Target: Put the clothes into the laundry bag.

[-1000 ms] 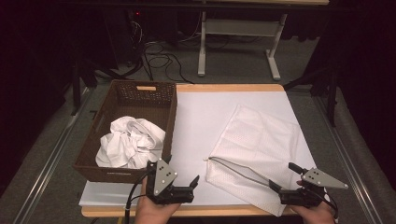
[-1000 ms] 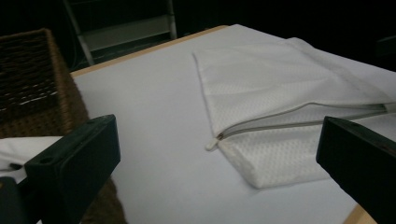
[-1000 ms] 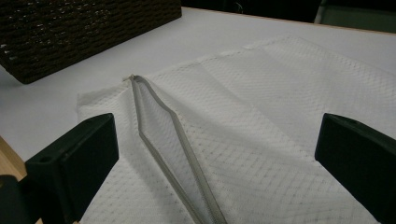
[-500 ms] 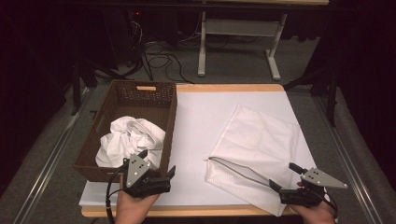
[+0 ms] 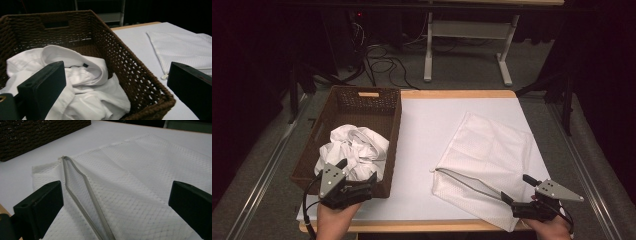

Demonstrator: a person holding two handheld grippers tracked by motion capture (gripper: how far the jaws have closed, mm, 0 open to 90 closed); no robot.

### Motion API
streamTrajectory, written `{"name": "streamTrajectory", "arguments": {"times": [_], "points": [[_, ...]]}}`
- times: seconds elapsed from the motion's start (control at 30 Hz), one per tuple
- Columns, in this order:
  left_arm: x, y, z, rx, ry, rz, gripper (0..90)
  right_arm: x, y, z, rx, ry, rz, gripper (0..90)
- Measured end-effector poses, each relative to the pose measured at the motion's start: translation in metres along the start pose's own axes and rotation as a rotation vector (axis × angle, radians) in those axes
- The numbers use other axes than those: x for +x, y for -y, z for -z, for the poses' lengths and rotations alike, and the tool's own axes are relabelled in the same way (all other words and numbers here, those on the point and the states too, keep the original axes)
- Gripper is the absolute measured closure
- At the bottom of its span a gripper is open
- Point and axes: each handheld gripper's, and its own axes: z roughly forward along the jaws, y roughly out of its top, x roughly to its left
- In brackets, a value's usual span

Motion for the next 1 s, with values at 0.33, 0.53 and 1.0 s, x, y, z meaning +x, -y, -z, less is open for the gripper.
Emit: {"name": "streamTrajectory", "arguments": {"times": [0.33, 0.53, 1.0], "points": [[0.029, 0.005, 0.016, -0.010, -0.085, 0.015, 4.3, 0.001, 0.001, -0.002, 0.007, -0.005, -0.005, 0.6], [0.031, 0.008, 0.015, -0.006, -0.095, 0.017, 6.1, 0.000, 0.002, -0.003, 0.012, -0.002, -0.007, 0.6], [0.030, -0.009, 0.007, -0.030, -0.072, 0.004, 11.8, -0.001, 0.003, -0.003, 0.017, -0.012, -0.011, 0.6]]}}
